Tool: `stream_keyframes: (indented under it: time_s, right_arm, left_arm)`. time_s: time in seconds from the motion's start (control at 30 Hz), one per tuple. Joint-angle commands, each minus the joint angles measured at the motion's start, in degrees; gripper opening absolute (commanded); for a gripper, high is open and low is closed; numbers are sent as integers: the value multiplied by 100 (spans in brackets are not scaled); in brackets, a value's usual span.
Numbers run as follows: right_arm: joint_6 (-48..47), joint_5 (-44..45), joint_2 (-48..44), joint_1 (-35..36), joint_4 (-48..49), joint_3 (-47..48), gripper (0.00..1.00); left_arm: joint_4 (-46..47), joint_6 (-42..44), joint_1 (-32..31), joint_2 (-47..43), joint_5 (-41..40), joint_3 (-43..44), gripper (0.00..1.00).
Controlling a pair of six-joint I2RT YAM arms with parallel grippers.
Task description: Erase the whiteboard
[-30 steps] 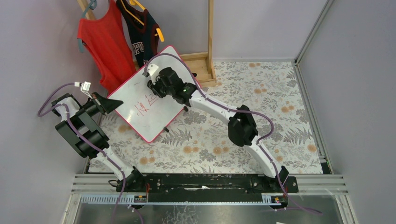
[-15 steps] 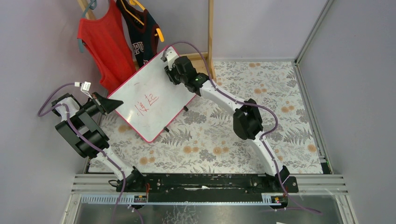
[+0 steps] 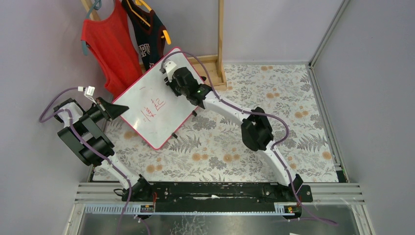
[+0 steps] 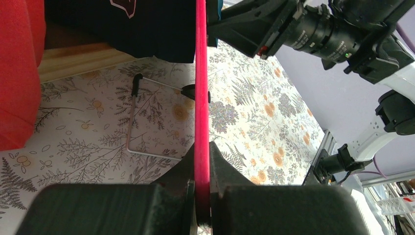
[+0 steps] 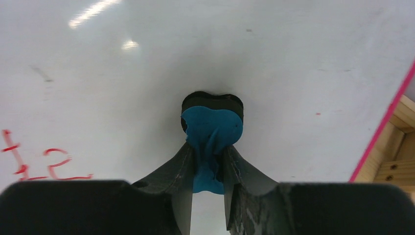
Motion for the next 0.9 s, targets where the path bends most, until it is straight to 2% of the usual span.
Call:
stream_keyframes:
  time_s: [0.0, 0.23, 0.43, 0.7, 0.87]
  right_arm:
    - [79, -408, -86, 549, 19, -187, 0]
    - [108, -548, -231, 1115, 156, -323, 0]
    - [128, -714, -126, 1495, 120, -68, 0]
    - [12, -533, -62, 1504, 17, 58, 0]
    - [-73, -353, 56, 1251, -142, 206, 0]
  left_arm:
    - [298, 319, 25, 79, -880, -166, 0]
    - [298, 333, 26, 102, -839, -167, 0]
    - [298, 342, 24, 98, -860, -175, 0]
    - [298, 339, 32, 86, -861, -186, 0]
    - [295, 347, 26, 73, -861, -204, 0]
